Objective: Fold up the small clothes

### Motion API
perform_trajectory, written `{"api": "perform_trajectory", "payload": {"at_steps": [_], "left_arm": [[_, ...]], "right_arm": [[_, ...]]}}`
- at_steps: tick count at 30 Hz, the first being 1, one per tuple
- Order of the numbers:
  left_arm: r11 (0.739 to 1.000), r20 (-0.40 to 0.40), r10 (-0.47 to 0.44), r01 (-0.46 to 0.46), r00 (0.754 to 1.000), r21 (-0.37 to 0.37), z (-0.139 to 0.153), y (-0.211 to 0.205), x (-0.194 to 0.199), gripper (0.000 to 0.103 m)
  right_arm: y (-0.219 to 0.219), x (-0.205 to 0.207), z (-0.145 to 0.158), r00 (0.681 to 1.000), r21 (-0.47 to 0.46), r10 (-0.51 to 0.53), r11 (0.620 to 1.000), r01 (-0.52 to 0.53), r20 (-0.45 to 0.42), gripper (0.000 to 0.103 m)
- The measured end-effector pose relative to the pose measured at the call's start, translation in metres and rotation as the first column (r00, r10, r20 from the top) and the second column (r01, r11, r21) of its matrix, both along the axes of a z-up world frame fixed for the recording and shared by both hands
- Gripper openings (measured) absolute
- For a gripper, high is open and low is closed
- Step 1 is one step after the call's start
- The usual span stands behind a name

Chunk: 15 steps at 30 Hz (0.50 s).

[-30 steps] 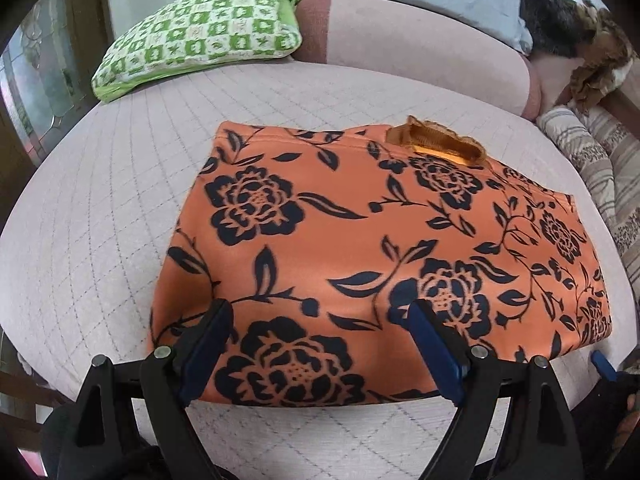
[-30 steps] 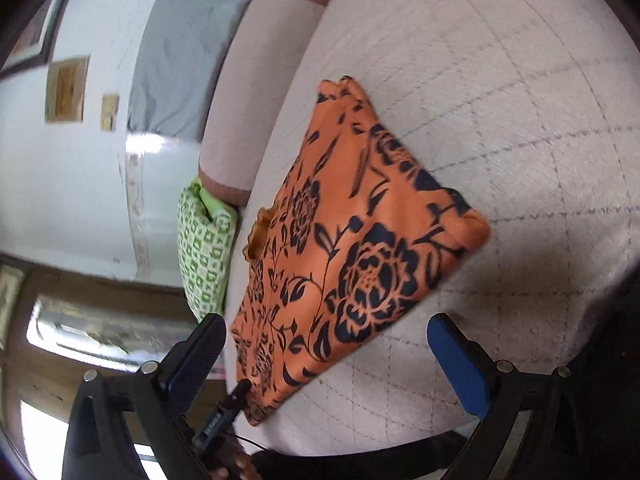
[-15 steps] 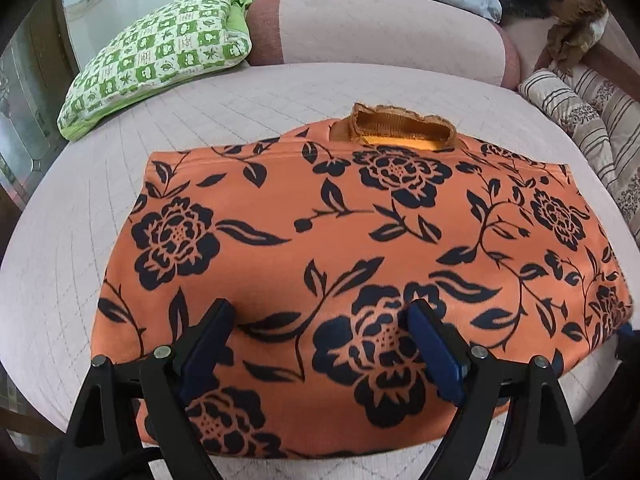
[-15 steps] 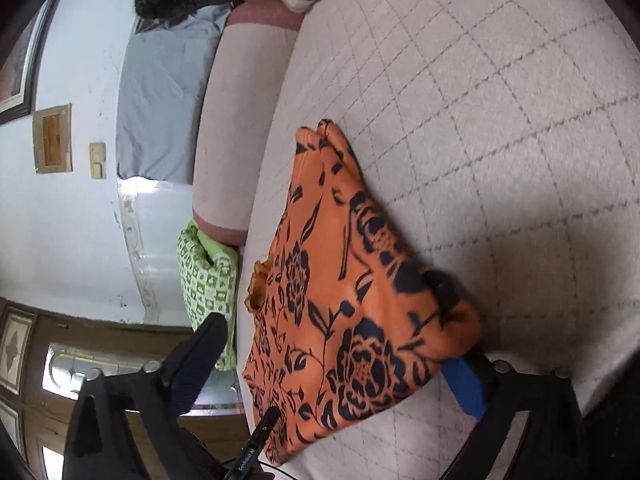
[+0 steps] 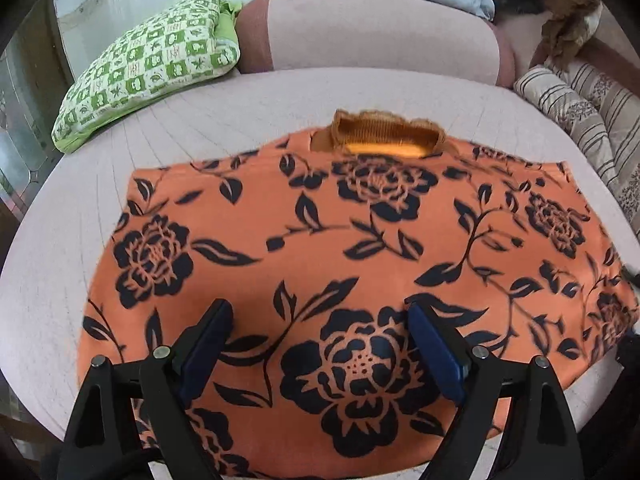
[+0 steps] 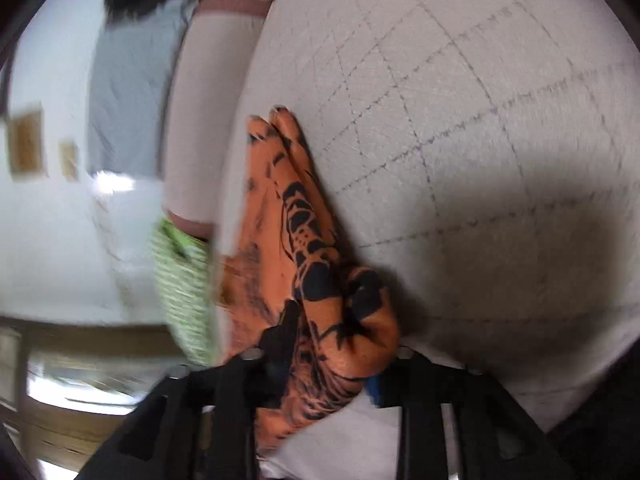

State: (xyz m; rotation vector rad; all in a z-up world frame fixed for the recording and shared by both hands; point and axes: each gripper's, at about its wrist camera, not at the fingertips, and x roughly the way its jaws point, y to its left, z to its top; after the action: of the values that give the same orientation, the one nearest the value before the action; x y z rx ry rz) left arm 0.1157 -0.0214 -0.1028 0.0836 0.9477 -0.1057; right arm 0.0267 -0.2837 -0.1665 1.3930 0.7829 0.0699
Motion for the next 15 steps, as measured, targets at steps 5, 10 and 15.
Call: {"api": "perform_trajectory", "payload": {"at_steps": [5, 10, 15], "left_arm": [[1.000, 0.077, 0.004, -0.003, 0.997, -0.003, 0.011, -0.002, 0.001, 0.090], [0.999, -0.016, 0.031, -0.031, 0.999, 0.017, -0.009, -0.002, 0.007, 0.091], [1.000, 0.101, 0.023, -0.022, 0.995, -0.009, 0.022, -0.004, -0.006, 0.091]], "right_arm": [[0.000, 0.016, 0.005, 1.000, -0.031, 0.000, 1.000, 0.001, 0.018, 0.082], [0.003, 0.015, 0.021, 0.999, -0.110, 0.030, 0.994, -0.028, 0.016, 0.029], [0.012, 0.022, 0.040, 0.997, -0.256, 0.080, 0.964, -0.077, 0.001, 0.044]]}}
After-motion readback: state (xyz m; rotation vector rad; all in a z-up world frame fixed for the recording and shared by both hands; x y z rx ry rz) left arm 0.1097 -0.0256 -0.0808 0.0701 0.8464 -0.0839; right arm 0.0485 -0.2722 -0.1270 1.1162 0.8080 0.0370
